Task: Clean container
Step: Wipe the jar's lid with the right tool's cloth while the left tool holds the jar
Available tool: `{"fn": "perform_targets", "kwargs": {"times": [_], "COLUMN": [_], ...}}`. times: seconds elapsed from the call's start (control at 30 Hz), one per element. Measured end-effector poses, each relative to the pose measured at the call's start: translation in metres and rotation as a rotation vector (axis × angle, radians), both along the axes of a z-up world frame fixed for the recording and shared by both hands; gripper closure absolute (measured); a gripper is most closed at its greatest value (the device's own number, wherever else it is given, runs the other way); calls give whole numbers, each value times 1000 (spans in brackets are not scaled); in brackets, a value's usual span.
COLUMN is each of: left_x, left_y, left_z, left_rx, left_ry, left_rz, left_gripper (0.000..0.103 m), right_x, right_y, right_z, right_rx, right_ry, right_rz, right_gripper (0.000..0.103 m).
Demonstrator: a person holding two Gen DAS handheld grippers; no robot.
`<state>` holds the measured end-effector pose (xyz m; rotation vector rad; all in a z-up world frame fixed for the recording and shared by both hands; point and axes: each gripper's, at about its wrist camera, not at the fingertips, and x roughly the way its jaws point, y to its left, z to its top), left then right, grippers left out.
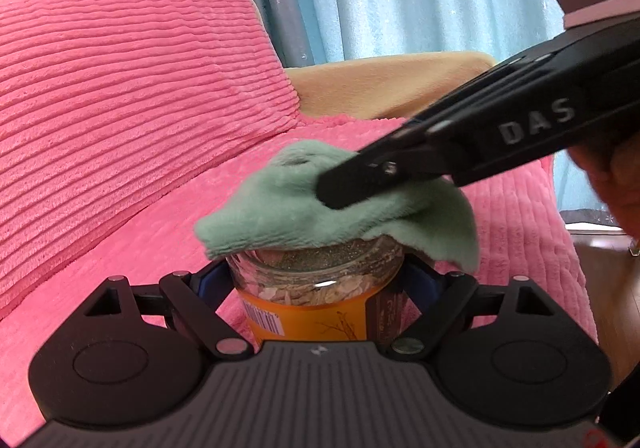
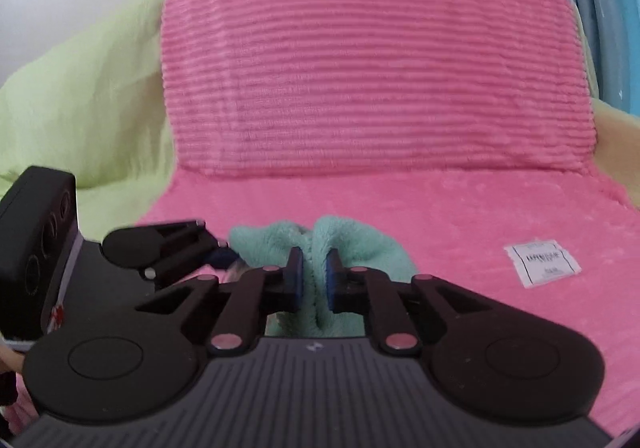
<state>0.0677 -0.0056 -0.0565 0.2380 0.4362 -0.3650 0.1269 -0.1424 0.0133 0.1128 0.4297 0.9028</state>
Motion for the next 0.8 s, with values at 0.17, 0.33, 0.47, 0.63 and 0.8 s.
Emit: {"fn": "perform_targets", "kwargs": {"times": [0.17, 0.33, 0.47, 0.63, 0.8], "left_x": [5, 5, 4, 1, -3], "left_y": [-1, -4, -3, -3, -3], "left_z": [4, 6, 6, 6, 7], "left_rx": [-2, 7, 1, -4, 0], "left_ry": [3, -1, 1, 0, -1], "left_rz": [-5, -4, -1, 0, -4], "left_gripper": [17, 17, 17, 17, 18], "right_x": [-2, -5, -1, 16, 21], "right_y": [5, 10, 18, 18, 9], "right_z": [-1, -2, -4, -12, -14], "right_rx": [-17, -33, -28, -6, -39], "right_ry": [41, 82, 93, 52, 20], "right_rz": [39, 77, 79, -8, -77], "right_gripper": [93, 93, 93, 96, 96]}}
